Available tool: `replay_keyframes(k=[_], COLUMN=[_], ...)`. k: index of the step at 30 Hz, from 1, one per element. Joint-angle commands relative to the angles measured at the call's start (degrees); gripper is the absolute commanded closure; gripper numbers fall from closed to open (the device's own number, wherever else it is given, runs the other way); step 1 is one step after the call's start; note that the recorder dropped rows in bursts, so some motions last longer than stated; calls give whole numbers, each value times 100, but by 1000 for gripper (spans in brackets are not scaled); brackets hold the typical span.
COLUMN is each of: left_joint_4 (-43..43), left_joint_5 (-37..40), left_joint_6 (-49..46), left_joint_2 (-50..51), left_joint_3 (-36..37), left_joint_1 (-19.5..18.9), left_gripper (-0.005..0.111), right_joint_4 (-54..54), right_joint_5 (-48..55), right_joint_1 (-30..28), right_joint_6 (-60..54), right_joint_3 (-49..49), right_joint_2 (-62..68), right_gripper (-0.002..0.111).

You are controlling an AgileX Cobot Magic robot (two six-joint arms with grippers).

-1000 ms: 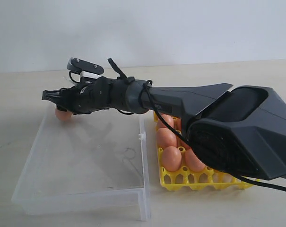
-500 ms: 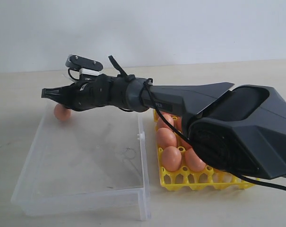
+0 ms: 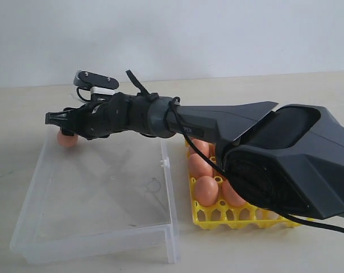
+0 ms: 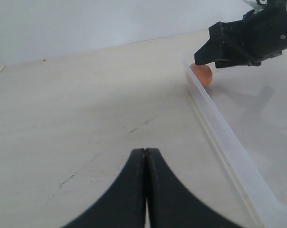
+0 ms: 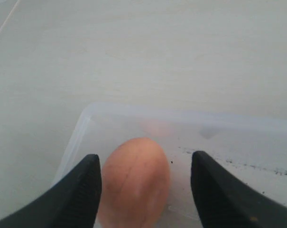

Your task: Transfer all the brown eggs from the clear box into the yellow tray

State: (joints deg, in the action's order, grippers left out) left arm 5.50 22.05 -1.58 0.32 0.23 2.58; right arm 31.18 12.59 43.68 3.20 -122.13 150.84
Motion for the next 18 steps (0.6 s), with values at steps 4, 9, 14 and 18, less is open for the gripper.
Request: replay_keyframes(k=[4, 9, 14, 18], left_joint_4=[-6, -6, -6, -6], left_joint_5=[-35, -35, -35, -35], left_joint_6=[26, 26, 26, 26], left_joint_2=[-32, -32, -32, -32], left_joint_3=[-23, -23, -23, -23], left_joint_1=[28, 28, 28, 28], left_gripper=[107, 107, 107, 107], right_joint_4=[-21, 39, 174, 174], right_joint_5=[-66, -30, -68, -90], right_joint_1=[40, 122, 172, 186], right_joint_6=[-60, -60, -60, -60], right_joint_3=[-9, -9, -9, -9], right_joint_2=[63, 196, 370, 416], right_gripper=[52, 52, 52, 54])
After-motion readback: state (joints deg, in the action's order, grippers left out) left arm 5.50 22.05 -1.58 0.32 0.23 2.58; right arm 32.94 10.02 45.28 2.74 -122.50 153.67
